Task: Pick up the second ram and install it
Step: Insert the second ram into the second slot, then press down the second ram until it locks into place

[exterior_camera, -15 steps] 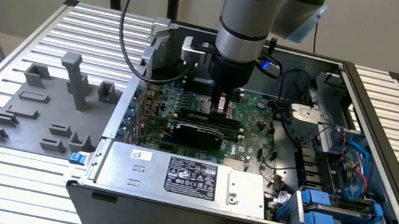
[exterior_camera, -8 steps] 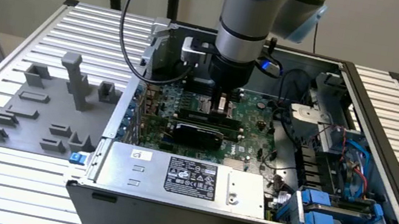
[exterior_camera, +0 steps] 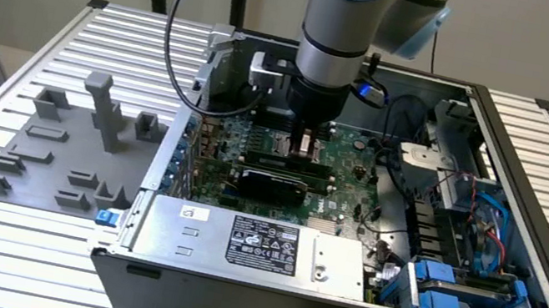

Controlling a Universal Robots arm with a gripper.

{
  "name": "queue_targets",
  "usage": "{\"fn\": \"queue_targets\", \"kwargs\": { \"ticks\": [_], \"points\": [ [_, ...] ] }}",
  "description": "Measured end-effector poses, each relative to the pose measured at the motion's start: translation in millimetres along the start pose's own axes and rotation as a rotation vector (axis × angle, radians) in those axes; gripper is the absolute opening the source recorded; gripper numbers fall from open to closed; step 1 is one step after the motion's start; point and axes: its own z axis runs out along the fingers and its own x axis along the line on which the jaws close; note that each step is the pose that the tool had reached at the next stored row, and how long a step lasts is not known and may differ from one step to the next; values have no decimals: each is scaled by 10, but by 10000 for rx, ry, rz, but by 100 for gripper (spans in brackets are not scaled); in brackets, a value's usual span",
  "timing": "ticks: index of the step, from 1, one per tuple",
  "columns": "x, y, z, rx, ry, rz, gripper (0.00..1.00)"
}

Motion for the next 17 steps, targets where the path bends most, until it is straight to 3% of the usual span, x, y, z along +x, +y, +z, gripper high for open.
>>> {"fn": "queue_targets", "kwargs": {
  "ticks": [17],
  "points": [
    [1,5,21,2,0,96,0]
  ]
}}
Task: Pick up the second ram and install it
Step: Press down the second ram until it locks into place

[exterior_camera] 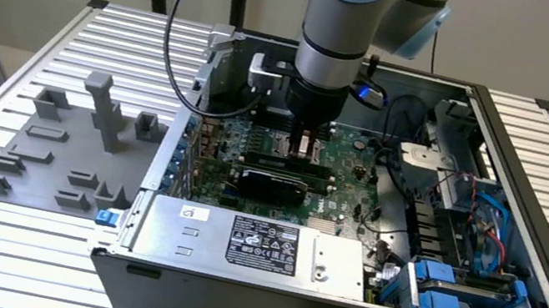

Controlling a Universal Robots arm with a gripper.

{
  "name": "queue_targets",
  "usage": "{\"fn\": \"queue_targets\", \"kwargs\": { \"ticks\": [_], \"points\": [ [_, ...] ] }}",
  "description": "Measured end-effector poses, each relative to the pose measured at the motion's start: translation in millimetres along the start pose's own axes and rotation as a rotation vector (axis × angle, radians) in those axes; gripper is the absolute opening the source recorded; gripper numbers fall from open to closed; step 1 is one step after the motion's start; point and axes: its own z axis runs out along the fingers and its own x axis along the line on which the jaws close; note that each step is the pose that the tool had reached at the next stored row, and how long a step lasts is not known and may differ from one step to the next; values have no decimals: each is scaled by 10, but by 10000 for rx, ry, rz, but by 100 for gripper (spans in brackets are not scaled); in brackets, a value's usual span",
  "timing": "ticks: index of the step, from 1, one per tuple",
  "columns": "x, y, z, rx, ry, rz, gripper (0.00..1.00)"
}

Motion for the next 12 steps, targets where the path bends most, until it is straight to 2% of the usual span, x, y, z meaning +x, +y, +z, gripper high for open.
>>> {"fn": "queue_targets", "kwargs": {
  "ticks": [2,3,6,12],
  "points": [
    [0,0,1,-1,1,0,0],
    [0,0,2,-2,2,1,100],
    [-1,0,-26,0,-2,1,100],
    [-3,2,-251,-1,1,1,100]
  ]
}}
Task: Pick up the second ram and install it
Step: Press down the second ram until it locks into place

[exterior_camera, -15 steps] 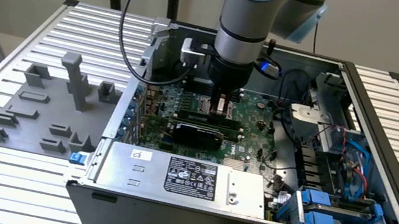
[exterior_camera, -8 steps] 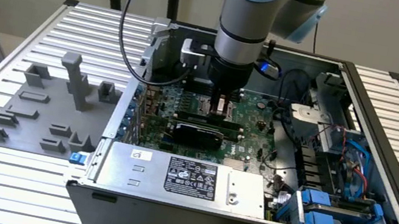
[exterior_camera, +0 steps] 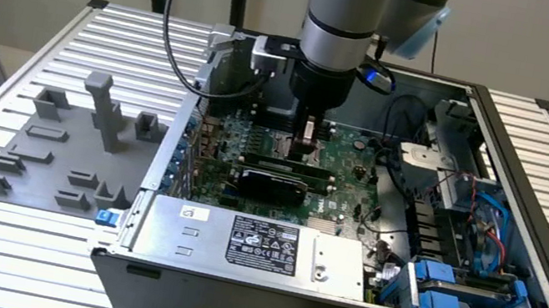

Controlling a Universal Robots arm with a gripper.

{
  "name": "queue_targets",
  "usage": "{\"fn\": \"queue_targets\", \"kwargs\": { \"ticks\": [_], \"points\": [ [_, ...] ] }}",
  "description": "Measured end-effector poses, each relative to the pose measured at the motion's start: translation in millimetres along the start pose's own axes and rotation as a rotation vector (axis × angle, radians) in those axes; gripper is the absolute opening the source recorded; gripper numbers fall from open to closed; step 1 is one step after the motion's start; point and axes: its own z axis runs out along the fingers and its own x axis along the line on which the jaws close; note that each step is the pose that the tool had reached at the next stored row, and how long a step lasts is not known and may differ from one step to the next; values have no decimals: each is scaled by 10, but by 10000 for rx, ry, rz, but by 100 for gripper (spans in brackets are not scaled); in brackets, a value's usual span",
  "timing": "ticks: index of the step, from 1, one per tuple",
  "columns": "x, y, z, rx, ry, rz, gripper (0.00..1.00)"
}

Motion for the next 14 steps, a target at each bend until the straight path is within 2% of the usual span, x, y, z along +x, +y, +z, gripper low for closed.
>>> {"fn": "queue_targets", "kwargs": {
  "ticks": [1,2,14],
  "points": [
    [0,0,-13,0,-1,0,100],
    [0,0,-15,1,-3,0,0],
    [0,0,-15,0,-7,0,0]
  ]
}}
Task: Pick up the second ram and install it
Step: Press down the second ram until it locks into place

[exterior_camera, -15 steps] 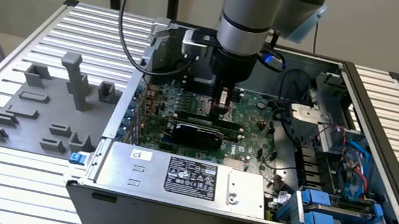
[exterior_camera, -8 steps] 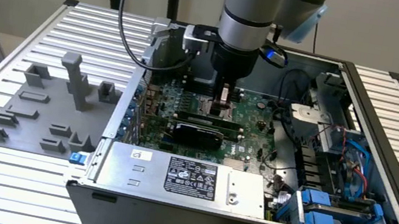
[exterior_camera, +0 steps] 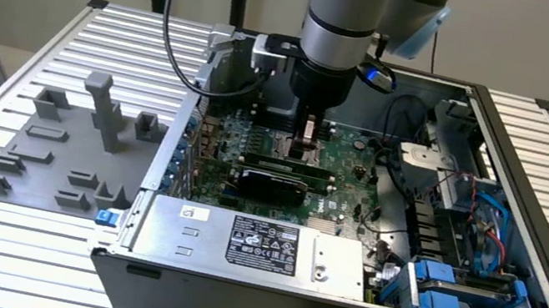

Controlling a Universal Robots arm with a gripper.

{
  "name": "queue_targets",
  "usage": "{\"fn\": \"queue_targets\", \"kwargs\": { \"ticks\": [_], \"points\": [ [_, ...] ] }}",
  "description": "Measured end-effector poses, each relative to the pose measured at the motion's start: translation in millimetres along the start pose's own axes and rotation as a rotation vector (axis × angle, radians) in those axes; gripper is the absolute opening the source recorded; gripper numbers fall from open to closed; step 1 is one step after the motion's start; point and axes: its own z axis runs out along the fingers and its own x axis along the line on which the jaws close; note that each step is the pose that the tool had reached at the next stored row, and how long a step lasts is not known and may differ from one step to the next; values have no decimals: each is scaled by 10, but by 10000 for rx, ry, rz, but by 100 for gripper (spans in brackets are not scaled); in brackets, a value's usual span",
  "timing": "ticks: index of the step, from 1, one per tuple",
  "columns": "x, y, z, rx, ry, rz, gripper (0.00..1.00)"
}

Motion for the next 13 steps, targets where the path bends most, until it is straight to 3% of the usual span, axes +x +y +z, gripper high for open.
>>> {"fn": "queue_targets", "kwargs": {
  "ticks": [6,13],
  "points": [
    [0,0,11,0,1,0,0],
    [1,-1,133,-52,0,1,0]
  ]
}}
